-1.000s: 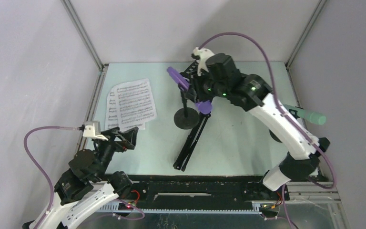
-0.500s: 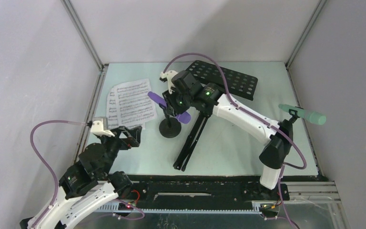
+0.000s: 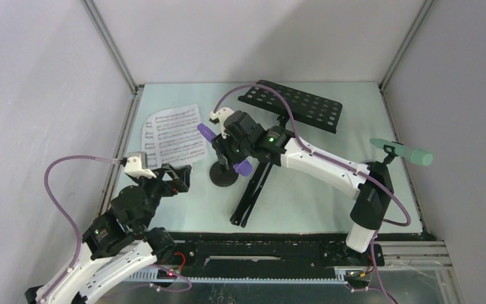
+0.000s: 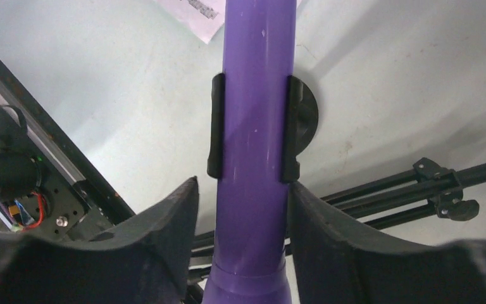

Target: Pack up the instrument practice props

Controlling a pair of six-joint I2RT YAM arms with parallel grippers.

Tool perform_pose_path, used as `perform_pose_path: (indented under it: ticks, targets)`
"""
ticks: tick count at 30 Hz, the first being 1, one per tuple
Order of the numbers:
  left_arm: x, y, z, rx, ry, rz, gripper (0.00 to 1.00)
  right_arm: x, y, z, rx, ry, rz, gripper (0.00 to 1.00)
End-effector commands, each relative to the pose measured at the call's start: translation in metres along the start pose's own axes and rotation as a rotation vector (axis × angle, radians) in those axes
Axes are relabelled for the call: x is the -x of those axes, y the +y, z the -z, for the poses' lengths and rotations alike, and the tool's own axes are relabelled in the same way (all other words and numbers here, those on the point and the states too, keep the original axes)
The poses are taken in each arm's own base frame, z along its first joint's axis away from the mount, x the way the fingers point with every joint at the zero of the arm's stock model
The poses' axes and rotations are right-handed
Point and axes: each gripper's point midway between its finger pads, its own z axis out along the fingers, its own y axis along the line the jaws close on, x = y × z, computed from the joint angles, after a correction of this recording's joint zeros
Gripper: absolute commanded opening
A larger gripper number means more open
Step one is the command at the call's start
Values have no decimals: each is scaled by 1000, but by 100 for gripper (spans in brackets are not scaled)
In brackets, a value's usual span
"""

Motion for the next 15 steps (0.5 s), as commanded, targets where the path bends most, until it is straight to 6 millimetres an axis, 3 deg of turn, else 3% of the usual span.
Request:
perform_pose_path:
  ticks: [1, 10, 15]
  targets:
    - [1, -5, -11, 23, -8, 17, 100, 7, 2, 17, -14, -58, -21, 66]
    - [6, -4, -17, 60, -28, 8, 100, 45, -8, 47, -24, -144, -39, 94]
    - [9, -4, -19, 71, -33, -19, 100, 71, -10, 63, -29, -200, -78, 96]
